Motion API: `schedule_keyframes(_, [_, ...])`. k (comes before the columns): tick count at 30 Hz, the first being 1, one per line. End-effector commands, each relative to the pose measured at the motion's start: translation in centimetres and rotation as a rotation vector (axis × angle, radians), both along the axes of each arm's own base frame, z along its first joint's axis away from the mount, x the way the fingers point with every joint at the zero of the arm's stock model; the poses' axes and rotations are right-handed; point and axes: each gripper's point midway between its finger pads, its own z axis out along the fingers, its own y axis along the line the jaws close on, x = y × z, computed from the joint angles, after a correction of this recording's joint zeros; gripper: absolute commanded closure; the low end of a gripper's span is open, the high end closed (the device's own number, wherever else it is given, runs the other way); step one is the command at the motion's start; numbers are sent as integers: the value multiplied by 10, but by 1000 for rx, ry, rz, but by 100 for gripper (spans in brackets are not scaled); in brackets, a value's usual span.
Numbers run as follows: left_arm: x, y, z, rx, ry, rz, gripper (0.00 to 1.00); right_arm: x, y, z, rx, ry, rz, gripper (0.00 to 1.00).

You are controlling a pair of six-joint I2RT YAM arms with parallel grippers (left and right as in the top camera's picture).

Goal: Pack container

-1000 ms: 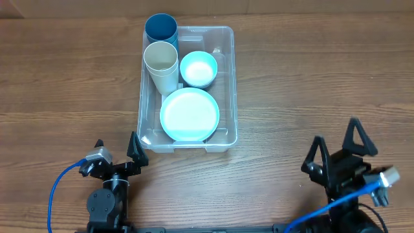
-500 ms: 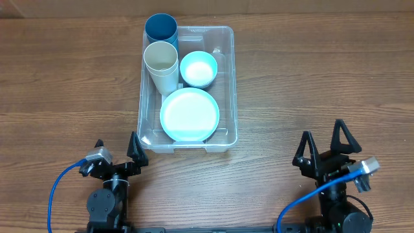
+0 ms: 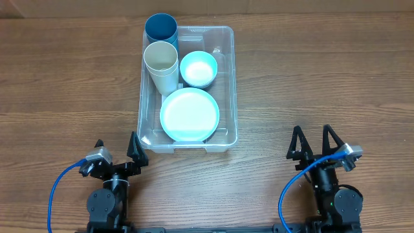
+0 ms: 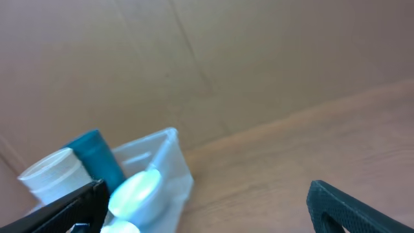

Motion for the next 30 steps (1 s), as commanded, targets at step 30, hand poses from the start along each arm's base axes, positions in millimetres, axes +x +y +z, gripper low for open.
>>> schedule_keyframes(30, [0,0,1,-7,-8,-1,0,2,-10,-28,-3,103,-46,0])
